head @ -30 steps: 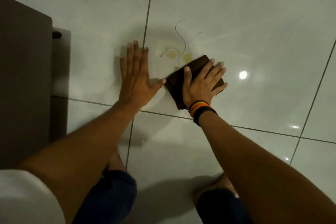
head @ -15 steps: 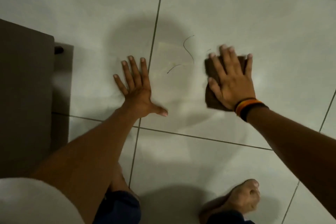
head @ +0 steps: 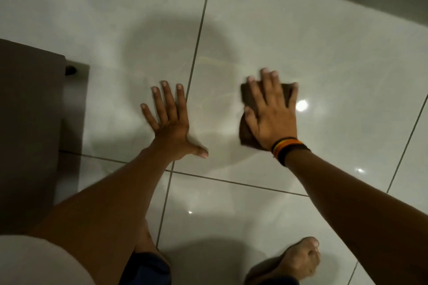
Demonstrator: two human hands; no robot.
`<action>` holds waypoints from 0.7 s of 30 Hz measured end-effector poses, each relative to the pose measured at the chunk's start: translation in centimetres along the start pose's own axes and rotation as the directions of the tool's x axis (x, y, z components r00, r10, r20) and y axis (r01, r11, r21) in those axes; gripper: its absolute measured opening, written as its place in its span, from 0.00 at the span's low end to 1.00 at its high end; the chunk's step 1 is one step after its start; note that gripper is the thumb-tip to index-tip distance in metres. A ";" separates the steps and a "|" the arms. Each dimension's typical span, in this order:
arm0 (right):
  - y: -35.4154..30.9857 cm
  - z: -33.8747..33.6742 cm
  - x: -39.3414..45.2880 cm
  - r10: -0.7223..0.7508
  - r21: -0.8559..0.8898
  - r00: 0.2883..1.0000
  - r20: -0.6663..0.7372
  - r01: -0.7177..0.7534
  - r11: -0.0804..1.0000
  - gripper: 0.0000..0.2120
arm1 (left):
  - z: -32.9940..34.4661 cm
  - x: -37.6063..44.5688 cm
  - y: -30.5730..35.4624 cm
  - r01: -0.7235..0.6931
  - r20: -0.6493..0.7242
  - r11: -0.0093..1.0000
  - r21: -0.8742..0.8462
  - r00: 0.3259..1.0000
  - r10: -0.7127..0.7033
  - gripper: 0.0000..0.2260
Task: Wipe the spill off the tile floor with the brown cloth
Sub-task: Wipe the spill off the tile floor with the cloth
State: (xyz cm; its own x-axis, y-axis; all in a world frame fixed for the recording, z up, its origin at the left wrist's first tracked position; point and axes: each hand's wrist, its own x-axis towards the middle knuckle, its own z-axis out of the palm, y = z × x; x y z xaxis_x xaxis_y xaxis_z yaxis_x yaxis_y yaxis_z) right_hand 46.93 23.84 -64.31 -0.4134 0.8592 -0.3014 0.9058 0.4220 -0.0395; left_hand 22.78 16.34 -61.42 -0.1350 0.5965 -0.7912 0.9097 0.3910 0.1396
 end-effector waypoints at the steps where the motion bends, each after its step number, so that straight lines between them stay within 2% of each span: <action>1: -0.2 -0.2 1.5 0.155 0.032 0.988 -0.024 -0.154 0.988 0.34 | 0.0 0.1 0.1 -0.003 -0.003 1.000 0.000 1.000 0.003 0.84; 2: -1.0 -0.6 3.4 0.280 0.083 0.959 -0.041 -0.276 0.958 0.34 | 0.0 0.2 0.0 -0.004 -0.017 1.000 -0.004 1.000 0.004 0.84; 3: -2.2 -1.1 5.3 0.346 0.119 0.937 -0.053 -0.338 0.934 0.34 | 0.1 0.4 -0.1 -0.004 -0.032 1.000 -0.005 0.999 0.004 0.84; 4: -3.6 -1.4 6.9 0.352 0.133 0.934 -0.058 -0.342 0.930 0.35 | 0.1 0.4 -0.2 -0.003 -0.041 1.000 -0.004 0.999 0.003 0.84; 5: -5.0 -1.6 7.8 0.298 0.125 0.952 -0.065 -0.289 0.949 0.35 | 0.1 0.5 -0.3 -0.003 -0.041 1.000 -0.003 0.999 0.003 0.84; 7: -6.7 -1.4 6.8 0.055 0.074 0.997 -0.051 -0.051 0.996 0.34 | -0.1 0.5 -0.1 0.006 -0.022 1.000 -0.009 1.000 -0.006 0.84; 9: -6.6 -1.3 3.2 -0.173 0.056 0.985 0.004 0.172 0.984 0.34 | -0.3 0.2 0.1 0.025 -0.005 1.000 -0.014 1.000 -0.025 0.84; 10: -5.7 -1.2 1.3 -0.212 0.053 0.976 0.050 0.209 0.976 0.34 | -0.3 0.1 0.1 0.021 -0.003 1.000 -0.018 1.000 -0.022 0.84; 12: -3.4 -1.0 -0.8 -0.120 0.051 0.989 0.089 0.116 0.992 0.34 | -0.2 0.1 -0.1 0.005 -0.011 1.000 -0.025 1.000 -0.006 0.84; 14: -1.7 -0.9 0.1 0.133 0.080 0.988 0.073 -0.139 0.987 0.33 | 0.1 0.4 -0.4 -0.003 -0.017 1.000 -0.015 1.000 0.003 0.85; 16: -1.7 -1.3 3.8 0.410 0.149 0.912 0.035 -0.410 0.900 0.34 | 0.3 0.6 -0.5 0.001 -0.010 1.000 -0.010 1.000 -0.001 0.85; 17: -2.3 -1.6 5.8 0.500 0.184 0.866 0.021 -0.495 0.849 0.35 | 0.3 0.7 -0.4 0.006 -0.009 1.000 -0.007 1.000 -0.006 0.86; 18: -3.2 -2.0 7.5 0.534 0.203 0.845 0.010 -0.525 0.827 0.35 | 0.2 0.7 -0.4 0.007 -0.005 1.000 -0.006 1.000 -0.007 0.86; 19: -4.1 -2.2 8.4 0.496 0.196 0.868 -0.004 -0.486 0.852 0.35 | 0.1 0.8 -0.3 0.006 0.008 1.000 -0.008 1.000 -0.006 0.85; 20: -5.0 -2.1 8.4 0.376 0.168 0.926 -0.021 -0.367 0.915 0.35 | -0.1 0.8 -0.3 0.007 0.028 1.000 -0.006 1.000 -0.007 0.85; 21: -5.7 -1.8 7.5 0.196 0.122 0.980 -0.030 -0.191 0.974 0.35 | -0.4 0.7 -0.3 0.009 0.049 1.000 0.001 0.999 -0.009 0.85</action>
State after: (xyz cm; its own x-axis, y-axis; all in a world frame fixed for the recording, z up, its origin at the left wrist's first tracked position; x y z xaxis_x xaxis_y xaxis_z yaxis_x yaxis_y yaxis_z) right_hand 38.50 28.45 -64.64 -0.2307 0.9335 -0.2746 0.9725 0.2119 -0.0968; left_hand 22.28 16.94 -61.82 -0.1240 0.5575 -0.8208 0.9088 0.3959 0.1316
